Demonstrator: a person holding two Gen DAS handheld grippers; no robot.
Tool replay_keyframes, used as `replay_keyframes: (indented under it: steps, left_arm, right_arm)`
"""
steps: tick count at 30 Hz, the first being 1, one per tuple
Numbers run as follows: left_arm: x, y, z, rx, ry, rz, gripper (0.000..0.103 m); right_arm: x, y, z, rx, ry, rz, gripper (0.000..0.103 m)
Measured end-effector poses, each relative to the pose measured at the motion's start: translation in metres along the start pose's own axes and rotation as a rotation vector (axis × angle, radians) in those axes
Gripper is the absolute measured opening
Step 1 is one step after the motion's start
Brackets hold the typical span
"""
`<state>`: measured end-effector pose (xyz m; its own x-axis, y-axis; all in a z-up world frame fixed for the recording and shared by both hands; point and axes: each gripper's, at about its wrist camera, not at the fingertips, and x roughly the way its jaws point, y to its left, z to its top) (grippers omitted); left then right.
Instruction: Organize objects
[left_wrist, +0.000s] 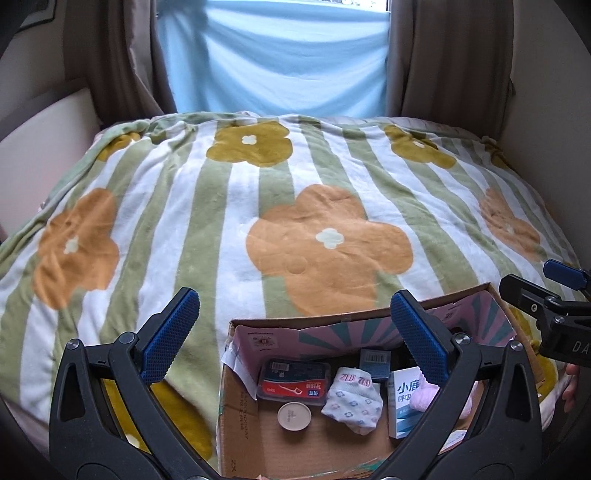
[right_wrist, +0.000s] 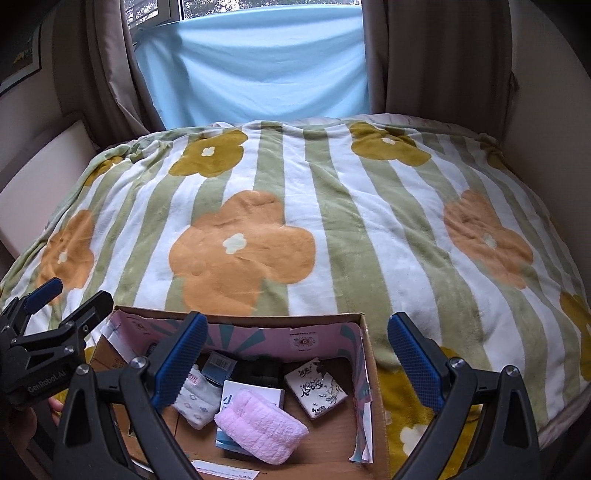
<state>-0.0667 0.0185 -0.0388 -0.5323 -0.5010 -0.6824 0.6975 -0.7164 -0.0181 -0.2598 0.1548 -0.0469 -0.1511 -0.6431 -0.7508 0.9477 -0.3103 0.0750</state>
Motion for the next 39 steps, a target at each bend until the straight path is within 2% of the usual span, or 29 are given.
replay_keyframes:
  steps: [39]
  left_arm:
    - [-0.009, 0.014, -0.002, -0.049, -0.002, 0.004, 0.103]
  right_arm:
    - [-0.002, 0.004, 0.011, -0.020, -0.015, -0.015, 0.097]
